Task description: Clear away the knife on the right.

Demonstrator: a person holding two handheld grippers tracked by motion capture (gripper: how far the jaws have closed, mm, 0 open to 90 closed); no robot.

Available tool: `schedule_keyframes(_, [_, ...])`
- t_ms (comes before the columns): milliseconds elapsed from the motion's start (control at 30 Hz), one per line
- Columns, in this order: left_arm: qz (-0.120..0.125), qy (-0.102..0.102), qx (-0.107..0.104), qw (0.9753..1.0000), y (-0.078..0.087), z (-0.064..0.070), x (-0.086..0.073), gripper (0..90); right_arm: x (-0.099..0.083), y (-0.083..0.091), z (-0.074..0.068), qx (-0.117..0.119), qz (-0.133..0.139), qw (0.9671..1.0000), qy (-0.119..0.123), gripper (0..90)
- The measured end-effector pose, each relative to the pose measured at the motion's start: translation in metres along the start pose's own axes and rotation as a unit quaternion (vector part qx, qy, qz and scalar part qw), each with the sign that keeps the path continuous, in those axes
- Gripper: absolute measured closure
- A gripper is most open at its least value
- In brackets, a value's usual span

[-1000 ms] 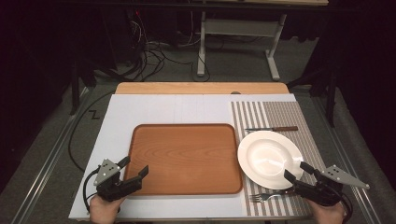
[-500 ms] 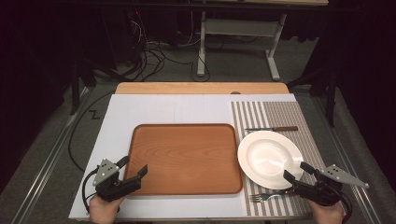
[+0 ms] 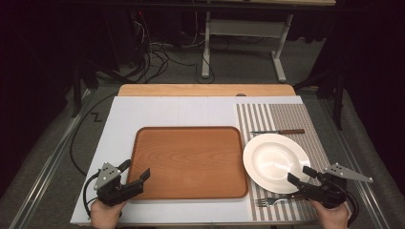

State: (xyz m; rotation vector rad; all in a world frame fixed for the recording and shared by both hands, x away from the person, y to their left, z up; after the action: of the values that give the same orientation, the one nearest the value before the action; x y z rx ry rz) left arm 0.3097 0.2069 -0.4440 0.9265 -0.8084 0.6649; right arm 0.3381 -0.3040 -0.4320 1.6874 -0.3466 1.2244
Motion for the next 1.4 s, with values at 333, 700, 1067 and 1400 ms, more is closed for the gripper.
schedule_keyframes(333, [-0.001,0.000,0.001,1.0000,0.000,0.000,0.000,22.8,0.004,-0.005,-0.005,0.022,-0.064,0.9977,0.002,27.5])
schedule_keyframes(700, [-0.002,0.000,-0.001,1.0000,0.000,0.000,0.000,22.8,0.015,-0.014,-0.006,0.001,-0.132,0.9902,0.044,33.1])
schedule_keyframes(1067, [-0.004,-0.001,-0.001,1.0000,0.000,0.000,-0.001,22.8,0.024,-0.023,-0.002,-0.011,-0.181,0.9814,0.065,35.8])
schedule_keyframes(1400, [-0.007,-0.002,-0.002,1.0000,-0.001,0.000,-0.001,22.8,0.035,-0.034,0.004,-0.010,-0.193,0.9789,0.067,36.4])
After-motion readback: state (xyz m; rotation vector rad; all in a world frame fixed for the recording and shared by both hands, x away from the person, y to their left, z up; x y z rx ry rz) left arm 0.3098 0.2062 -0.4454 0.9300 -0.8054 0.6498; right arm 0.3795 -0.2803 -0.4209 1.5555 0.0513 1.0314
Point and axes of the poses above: each handheld gripper's, and its own axes: y roughly backward along the jaws, x roughly out of its top, z roughly to its right, the point moved 7 cm from there along -y, roughly forward along the jaws, and after that the axes turned 13 degrees about y, right-handed, at the moved point
